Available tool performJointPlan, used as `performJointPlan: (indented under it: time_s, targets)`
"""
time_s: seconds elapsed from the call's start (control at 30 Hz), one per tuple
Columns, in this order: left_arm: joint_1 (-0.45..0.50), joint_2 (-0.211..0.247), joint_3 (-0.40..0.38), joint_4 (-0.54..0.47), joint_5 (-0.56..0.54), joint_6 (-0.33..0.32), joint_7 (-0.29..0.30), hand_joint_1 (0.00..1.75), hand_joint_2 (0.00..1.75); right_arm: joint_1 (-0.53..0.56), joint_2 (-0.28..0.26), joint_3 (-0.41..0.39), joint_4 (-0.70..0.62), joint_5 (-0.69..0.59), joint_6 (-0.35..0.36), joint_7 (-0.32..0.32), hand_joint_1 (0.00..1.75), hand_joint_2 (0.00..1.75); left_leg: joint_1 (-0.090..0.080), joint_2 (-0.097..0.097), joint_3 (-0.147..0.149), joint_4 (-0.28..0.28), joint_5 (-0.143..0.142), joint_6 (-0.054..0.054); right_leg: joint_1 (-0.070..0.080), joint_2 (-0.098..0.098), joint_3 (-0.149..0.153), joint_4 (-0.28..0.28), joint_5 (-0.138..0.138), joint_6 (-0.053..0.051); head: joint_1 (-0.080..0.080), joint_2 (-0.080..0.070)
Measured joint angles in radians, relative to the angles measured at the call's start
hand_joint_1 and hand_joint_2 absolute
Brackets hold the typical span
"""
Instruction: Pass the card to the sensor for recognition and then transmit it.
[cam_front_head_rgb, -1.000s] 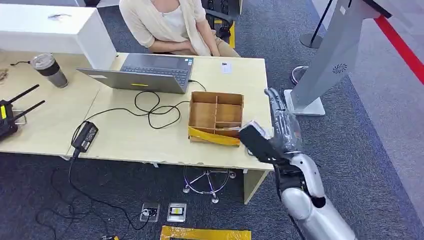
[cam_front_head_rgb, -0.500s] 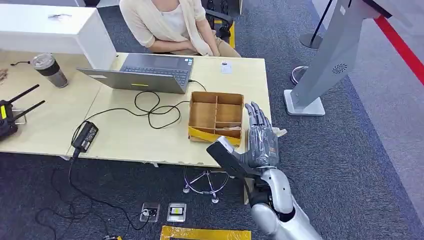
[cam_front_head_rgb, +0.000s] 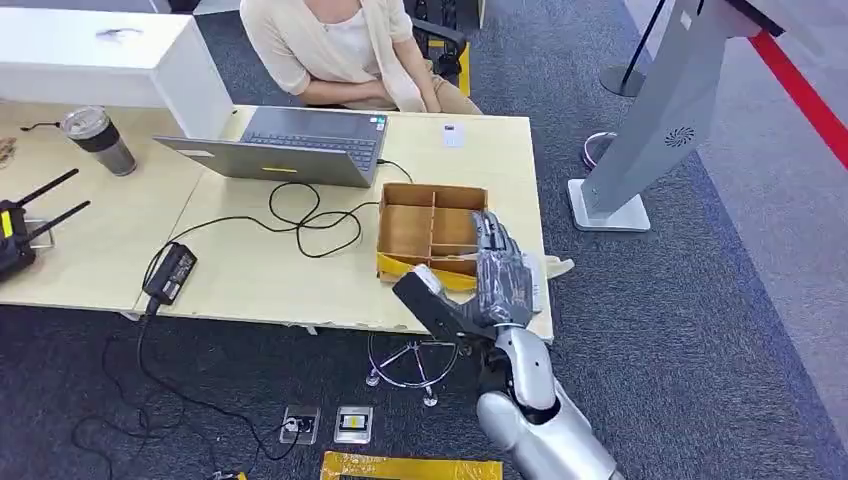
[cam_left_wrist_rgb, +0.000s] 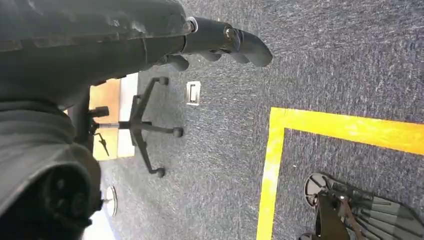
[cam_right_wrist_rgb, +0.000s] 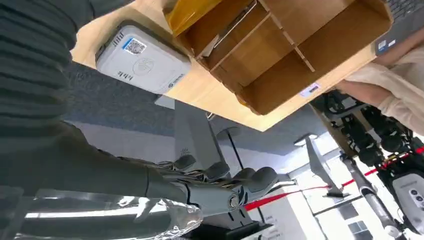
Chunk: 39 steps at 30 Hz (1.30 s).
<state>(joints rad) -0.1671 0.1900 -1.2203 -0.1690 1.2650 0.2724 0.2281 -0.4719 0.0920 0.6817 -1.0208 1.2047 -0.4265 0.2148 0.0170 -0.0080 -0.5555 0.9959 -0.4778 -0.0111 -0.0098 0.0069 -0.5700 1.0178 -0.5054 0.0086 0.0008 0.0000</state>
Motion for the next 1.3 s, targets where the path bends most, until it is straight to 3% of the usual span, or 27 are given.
performJointPlan:
  time_s: [0.57,0.77,1.3]
  targets:
    - [0.001,0.013,0.000,0.000,0.022,-0.041,-0.084,0.00,0.00,-0.121,0.072,0.001,0.263,0.087,-0.048,0.013,0.00,1.75,0.000,0.000,0.000,0.000,0.000,0.000,0.000,0.000,0.000,0.000,0.000,0.000,0.000,0.000]
    - [0.003,0.016,0.023,0.000,0.101,-0.056,-0.160,0.00,0.00,-0.128,0.072,-0.002,0.310,0.106,-0.059,0.022,0.00,1.75,0.000,0.000,0.000,0.000,0.000,0.000,0.000,0.000,0.000,0.000,0.000,0.000,0.000,0.000]
    - [0.004,0.017,0.030,0.000,0.082,-0.057,-0.145,0.00,0.00,-0.127,0.090,-0.006,0.397,0.169,-0.098,0.036,0.00,1.75,0.000,0.000,0.000,0.000,0.000,0.000,0.000,0.000,0.000,0.000,0.000,0.000,0.000,0.000]
